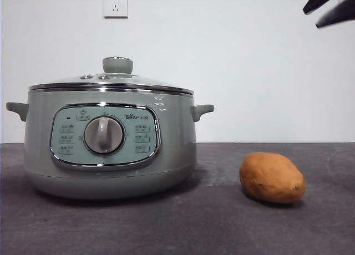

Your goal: Pick up the potato,open the lid,put the potato in the pot,close the lid

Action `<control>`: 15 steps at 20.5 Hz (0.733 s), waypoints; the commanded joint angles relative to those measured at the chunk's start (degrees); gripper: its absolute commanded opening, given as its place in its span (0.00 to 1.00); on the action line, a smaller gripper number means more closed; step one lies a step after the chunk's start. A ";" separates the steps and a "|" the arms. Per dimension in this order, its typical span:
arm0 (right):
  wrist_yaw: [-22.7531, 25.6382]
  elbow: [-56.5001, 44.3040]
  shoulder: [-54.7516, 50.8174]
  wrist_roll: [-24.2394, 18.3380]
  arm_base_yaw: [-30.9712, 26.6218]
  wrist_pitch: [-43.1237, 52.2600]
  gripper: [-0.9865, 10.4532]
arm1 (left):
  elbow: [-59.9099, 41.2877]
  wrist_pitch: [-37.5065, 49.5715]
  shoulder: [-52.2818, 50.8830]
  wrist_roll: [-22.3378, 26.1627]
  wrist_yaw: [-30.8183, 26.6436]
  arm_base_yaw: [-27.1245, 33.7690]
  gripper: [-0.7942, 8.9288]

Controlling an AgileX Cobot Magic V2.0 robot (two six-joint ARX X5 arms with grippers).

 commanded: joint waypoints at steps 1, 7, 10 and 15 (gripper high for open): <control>-0.31 0.22 0.07 -0.74 -0.07 -0.24 0.56 | 0.17 0.17 -0.22 0.66 0.44 0.02 0.38; 10.10 1.07 2.32 -0.57 6.91 -1.01 0.56 | 0.17 0.35 -0.22 0.00 0.50 -0.04 0.38; 20.74 3.08 7.56 -0.76 14.51 -2.67 0.56 | 0.17 0.37 -0.22 0.00 0.50 -0.59 0.38; 31.41 4.31 19.93 -0.74 22.10 -1.66 0.56 | 0.17 0.37 -0.22 0.00 0.39 -1.88 0.38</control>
